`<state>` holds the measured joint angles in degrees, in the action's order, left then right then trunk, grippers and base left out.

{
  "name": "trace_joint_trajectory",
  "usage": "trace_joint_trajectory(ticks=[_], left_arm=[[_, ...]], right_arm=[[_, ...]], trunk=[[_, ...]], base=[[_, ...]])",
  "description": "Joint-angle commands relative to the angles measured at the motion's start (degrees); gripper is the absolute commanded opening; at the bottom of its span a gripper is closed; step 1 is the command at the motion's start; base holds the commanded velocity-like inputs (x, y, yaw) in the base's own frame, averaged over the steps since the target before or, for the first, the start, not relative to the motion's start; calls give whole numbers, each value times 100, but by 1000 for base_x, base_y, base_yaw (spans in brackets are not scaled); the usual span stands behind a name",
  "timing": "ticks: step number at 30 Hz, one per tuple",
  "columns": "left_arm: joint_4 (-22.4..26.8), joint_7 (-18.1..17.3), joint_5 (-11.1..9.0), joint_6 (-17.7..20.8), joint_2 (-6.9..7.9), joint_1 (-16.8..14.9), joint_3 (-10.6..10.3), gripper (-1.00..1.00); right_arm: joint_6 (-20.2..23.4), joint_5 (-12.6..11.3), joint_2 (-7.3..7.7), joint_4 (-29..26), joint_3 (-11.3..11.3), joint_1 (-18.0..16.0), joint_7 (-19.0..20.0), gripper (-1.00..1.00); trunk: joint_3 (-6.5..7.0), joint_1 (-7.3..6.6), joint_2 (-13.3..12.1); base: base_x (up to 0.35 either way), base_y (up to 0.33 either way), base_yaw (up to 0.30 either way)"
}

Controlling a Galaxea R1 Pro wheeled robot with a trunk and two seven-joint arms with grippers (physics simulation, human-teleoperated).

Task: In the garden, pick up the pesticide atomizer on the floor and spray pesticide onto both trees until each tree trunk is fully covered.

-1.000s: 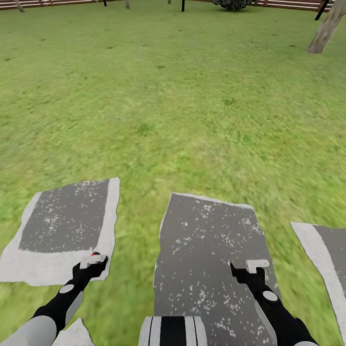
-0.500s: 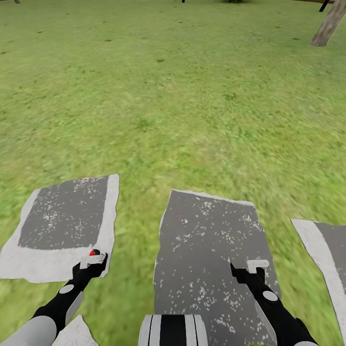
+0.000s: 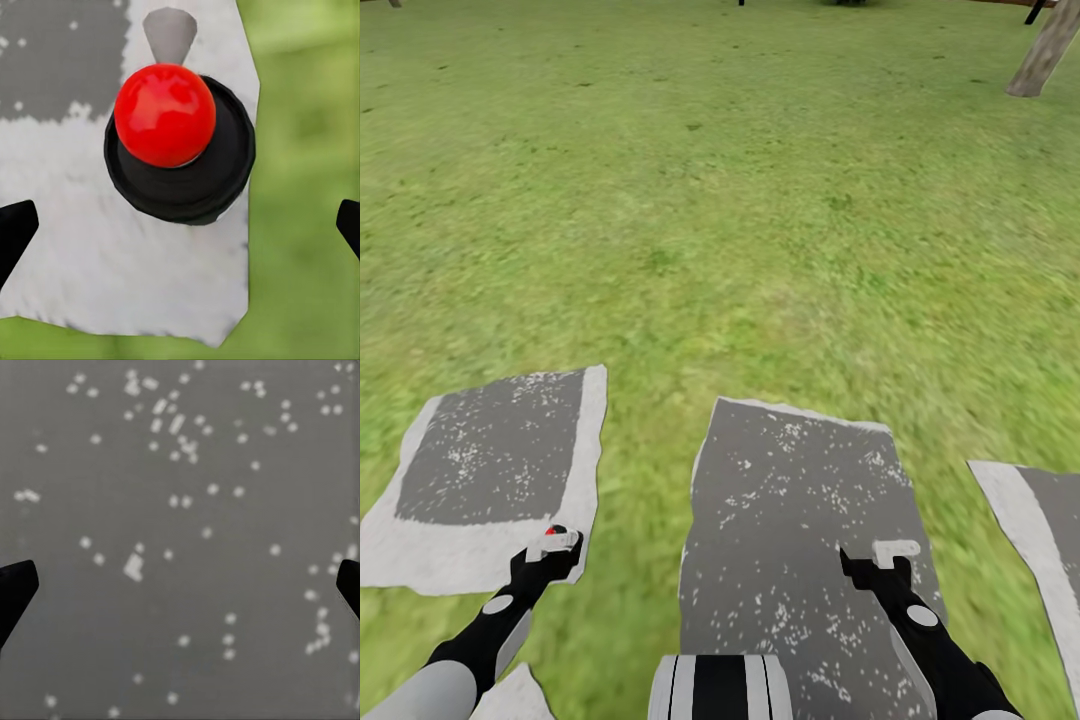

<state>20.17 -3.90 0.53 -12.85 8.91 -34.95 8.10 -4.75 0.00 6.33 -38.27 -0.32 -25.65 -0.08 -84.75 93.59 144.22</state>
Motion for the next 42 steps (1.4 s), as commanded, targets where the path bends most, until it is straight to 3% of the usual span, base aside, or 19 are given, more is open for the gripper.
trace_joint_trajectory(ticks=[1, 32, 42], left_arm=[[-5, -41, 3, -17, -3, 3, 42, 100], [5, -41, -9, -24, -2, 23, 43, 100], [5, -41, -9, -28, -3, 23, 43, 100]], right_arm=[[-17, 0, 0, 3, -1, -2, -1, 100], [-18, 0, 0, 3, 5, -2, -1, 100], [-18, 0, 0, 3, 6, -2, -1, 100]], trunk=[[-3, 0, 1], [-3, 0, 1], [69, 0, 1]], base=[[28, 0, 0], [27, 0, 0], [0, 0, 0]])
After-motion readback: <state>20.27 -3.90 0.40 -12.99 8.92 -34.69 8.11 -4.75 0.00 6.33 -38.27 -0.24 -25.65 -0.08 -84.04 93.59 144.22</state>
